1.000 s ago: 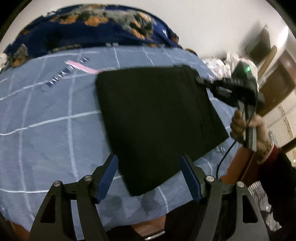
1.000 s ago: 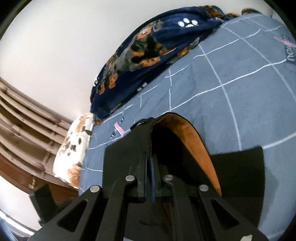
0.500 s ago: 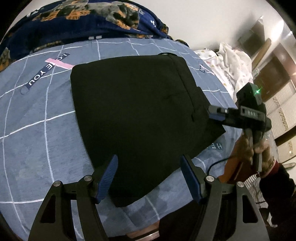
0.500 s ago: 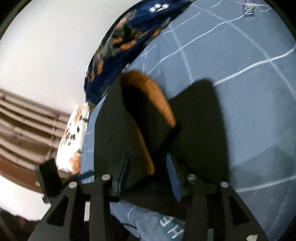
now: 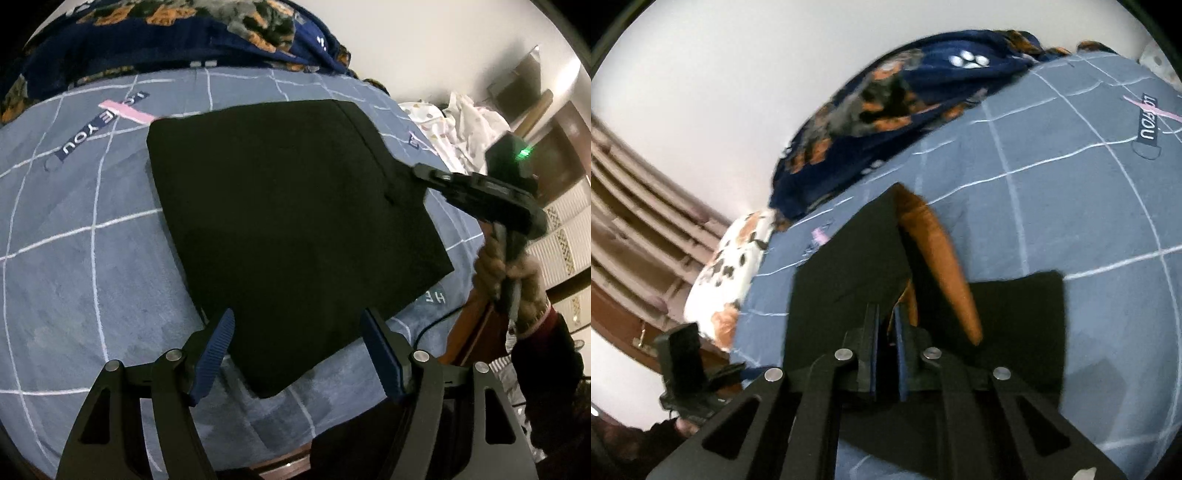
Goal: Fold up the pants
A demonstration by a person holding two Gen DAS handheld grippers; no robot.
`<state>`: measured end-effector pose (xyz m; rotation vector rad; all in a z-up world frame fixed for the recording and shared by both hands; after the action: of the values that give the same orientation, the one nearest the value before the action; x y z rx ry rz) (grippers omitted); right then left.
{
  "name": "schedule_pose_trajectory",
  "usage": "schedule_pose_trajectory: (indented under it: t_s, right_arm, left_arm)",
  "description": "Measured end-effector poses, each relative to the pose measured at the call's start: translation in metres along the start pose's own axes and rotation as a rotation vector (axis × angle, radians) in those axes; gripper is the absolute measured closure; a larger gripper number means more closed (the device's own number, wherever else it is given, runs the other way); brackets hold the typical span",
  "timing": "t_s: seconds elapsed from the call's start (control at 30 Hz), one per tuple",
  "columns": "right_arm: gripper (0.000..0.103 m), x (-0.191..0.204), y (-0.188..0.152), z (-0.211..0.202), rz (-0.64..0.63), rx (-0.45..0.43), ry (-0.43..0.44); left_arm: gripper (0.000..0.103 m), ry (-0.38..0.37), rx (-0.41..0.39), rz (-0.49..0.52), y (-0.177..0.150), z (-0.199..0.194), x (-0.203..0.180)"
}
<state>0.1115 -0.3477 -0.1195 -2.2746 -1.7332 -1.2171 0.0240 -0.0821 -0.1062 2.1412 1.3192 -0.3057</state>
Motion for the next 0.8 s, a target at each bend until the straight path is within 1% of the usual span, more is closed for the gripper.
schedule_pose_trajectory:
  t_s: [0.03,0.07,0.17,0.2,0.27,0.3,0.33,0.37,0.4,0.43,0.53,0.6,0.77,0.8]
  right_arm:
    - [0.095,-0.004,0.001,0.008,-0.005,0.014,-0.042]
    - [0.095,-0.009,0.001,0.013,0.003,0.026,-0.05]
    - [0.095,-0.025,-0.002,0.02,0.071,0.04,-0.018]
    - [0.093,-0.027,-0.004,0.018,0.093,0.037,0.01]
    - [0.092,-0.032,-0.005,0.01,0.137,0.013,0.027]
    - [0.089,-0.035,-0.004,0.006,0.152,0.003,0.035]
    - [0.084,-0.039,-0.003,0.003,0.165,-0.003,0.044]
    - [0.08,-0.042,-0.003,0.002,0.177,0.0,0.039]
    - [0.069,-0.042,-0.003,0.002,0.183,0.01,0.03]
    - [0.062,-0.043,-0.004,0.005,0.186,0.03,0.024]
    - [0.061,-0.038,-0.011,0.016,0.173,0.089,0.041]
    - [0.061,-0.034,-0.016,0.024,0.147,0.124,0.023]
    - [0.061,-0.027,-0.016,0.032,0.14,0.13,0.042]
    - [0.068,-0.025,-0.016,0.035,0.134,0.134,0.035]
  left_arm:
    - [0.031,0.003,0.004,0.0,-0.001,0.001,0.0]
    - [0.031,0.006,0.007,0.001,-0.001,0.002,0.0]
    - [0.031,0.011,0.011,0.009,-0.002,0.003,-0.002]
    - [0.031,0.014,0.014,0.009,-0.002,0.004,-0.001]
    - [0.031,0.012,0.014,0.006,-0.001,0.004,-0.001]
    - [0.031,0.009,0.012,0.003,0.0,0.004,0.0]
    - [0.031,0.007,0.011,-0.001,0.001,0.004,0.001]
    - [0.031,0.006,0.011,-0.005,0.002,0.004,0.001]
    - [0.031,0.004,0.01,-0.01,0.002,0.005,0.002]
    - [0.031,0.002,0.01,-0.014,0.003,0.005,0.003]
    - [0.031,-0.003,0.007,-0.019,0.003,0.004,0.006]
    - [0.03,-0.003,0.007,-0.022,0.003,0.005,0.007]
    - [0.03,-0.002,0.009,-0.027,0.001,0.003,0.008]
    - [0.03,-0.002,0.008,-0.028,0.001,0.002,0.008]
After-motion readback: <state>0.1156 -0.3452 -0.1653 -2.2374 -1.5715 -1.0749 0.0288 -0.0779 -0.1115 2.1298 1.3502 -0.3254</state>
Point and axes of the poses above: each gripper's, at about its wrist camera, not at the fingertips, and z roughly the way its jaws point, x to its left, y to its top, the point moved 2 cm from there along z, roughly the way its jaws point, and after that the axes turned 6 degrees about -y, right-handed, at the moved point
